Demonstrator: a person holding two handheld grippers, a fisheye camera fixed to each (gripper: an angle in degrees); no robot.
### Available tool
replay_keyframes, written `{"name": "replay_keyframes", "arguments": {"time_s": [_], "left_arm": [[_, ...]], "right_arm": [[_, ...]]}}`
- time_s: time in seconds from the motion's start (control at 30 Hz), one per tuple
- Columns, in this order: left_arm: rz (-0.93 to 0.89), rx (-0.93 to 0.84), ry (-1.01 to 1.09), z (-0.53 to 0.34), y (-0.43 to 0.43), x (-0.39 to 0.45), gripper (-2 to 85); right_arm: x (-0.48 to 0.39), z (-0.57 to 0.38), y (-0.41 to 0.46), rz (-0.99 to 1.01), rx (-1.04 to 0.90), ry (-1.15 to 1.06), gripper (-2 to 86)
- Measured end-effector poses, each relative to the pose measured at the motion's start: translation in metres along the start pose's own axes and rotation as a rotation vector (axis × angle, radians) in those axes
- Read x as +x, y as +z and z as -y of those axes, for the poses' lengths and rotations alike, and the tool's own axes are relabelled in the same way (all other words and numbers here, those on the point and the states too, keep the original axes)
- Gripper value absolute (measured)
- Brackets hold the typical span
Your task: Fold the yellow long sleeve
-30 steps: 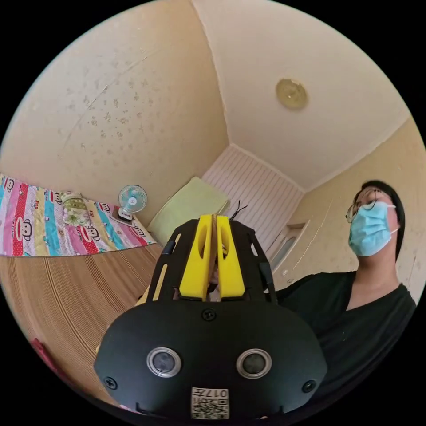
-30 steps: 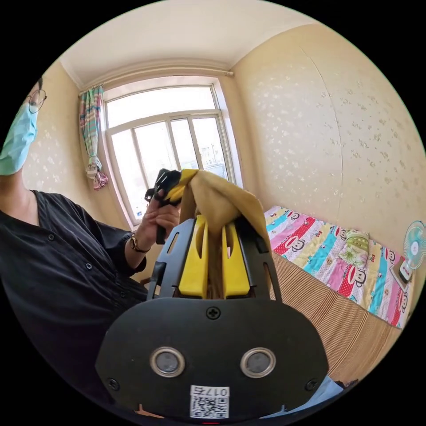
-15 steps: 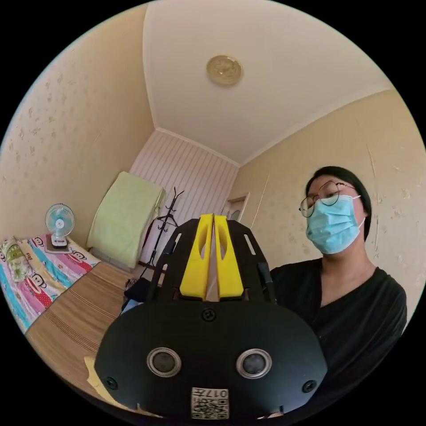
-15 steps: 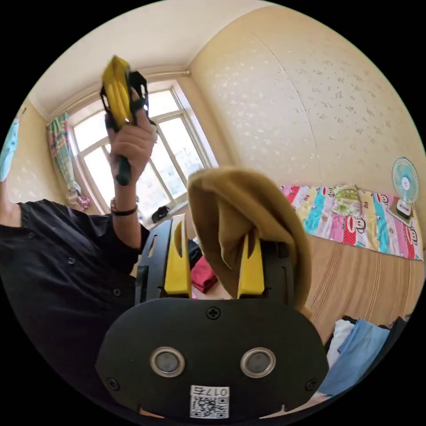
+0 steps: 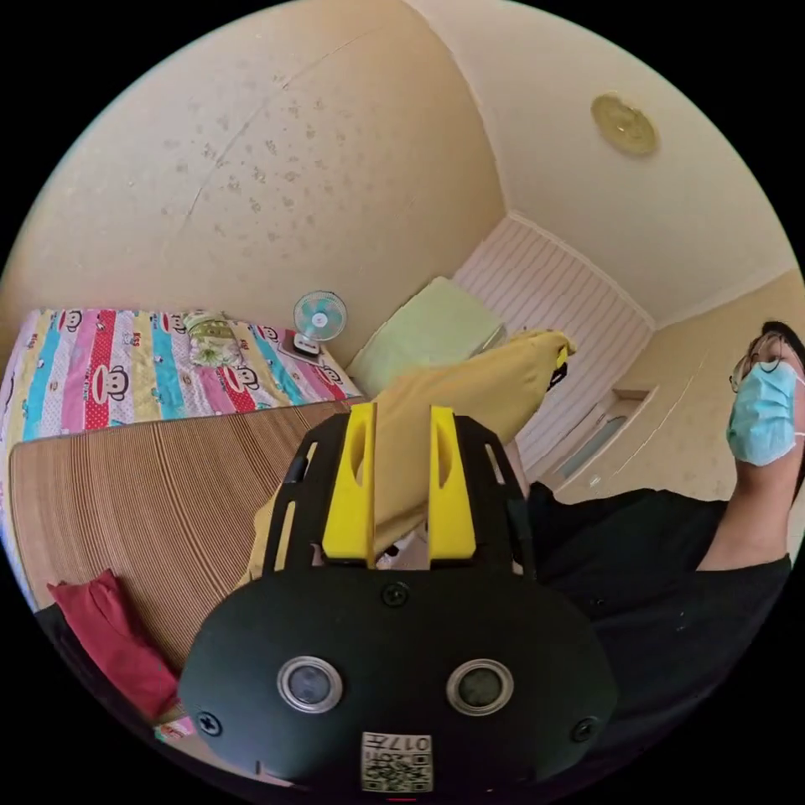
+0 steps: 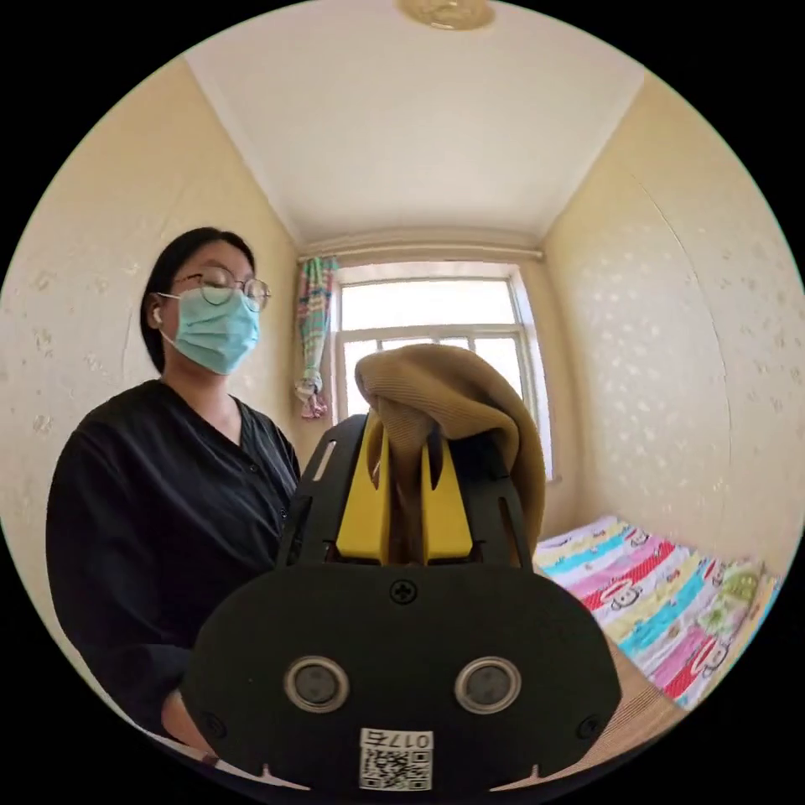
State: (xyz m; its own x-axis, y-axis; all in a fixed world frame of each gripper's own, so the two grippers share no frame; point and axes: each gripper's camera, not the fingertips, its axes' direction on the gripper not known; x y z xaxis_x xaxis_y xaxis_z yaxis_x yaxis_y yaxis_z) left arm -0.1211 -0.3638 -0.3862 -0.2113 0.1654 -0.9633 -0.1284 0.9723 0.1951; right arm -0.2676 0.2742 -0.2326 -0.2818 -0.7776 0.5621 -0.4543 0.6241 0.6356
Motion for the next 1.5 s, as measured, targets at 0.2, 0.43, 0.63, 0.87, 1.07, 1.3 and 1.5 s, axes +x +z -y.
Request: {"name": "replay_keyframes", "arguments": {"time_s": [0.2, 0.43, 0.63, 0.87, 1.07, 1.3, 1.5], "left_arm": [[-0.217, -0.074, -0.117, 0.024, 0.000, -0.052, 11.3], [-0.830, -0.137, -0.671, 0.043, 0.053, -0.144, 18.4], [-0.856, 0.095, -0.965, 0.048, 0.018, -0.201, 19.5], [-0.833, 0.124, -1.230, 0.027, 0.000, -0.252, 16.1], [-0.881, 0.275, -1.243, -0.001, -0.043, -0.271, 3.7], [-0.802, 0.269, -0.527, 0.078, -0.164, -0.249, 1.8], [-1.054, 0.213, 0.559, 0.109, -0.290, -0.086, 1.0]], "right_arm": [[0.021, 0.025, -0.007, 0.196, -0.047, -0.082, 5.3], [0.023, 0.000, 0.054, 0.052, -0.250, -0.040, 5.7], [-0.041, -0.054, 0.088, -0.119, -0.459, -0.135, 5.3], [-0.127, -0.126, 0.138, -0.351, -0.432, -0.132, 5.3], [-0.189, -0.170, 0.156, -0.706, -0.393, -0.046, 5.4], [-0.202, -0.203, 0.163, -0.576, -0.634, 0.068, 4.1], [-0.183, -0.190, 0.110, -0.302, -0.632, 0.234, 1.8]]}}
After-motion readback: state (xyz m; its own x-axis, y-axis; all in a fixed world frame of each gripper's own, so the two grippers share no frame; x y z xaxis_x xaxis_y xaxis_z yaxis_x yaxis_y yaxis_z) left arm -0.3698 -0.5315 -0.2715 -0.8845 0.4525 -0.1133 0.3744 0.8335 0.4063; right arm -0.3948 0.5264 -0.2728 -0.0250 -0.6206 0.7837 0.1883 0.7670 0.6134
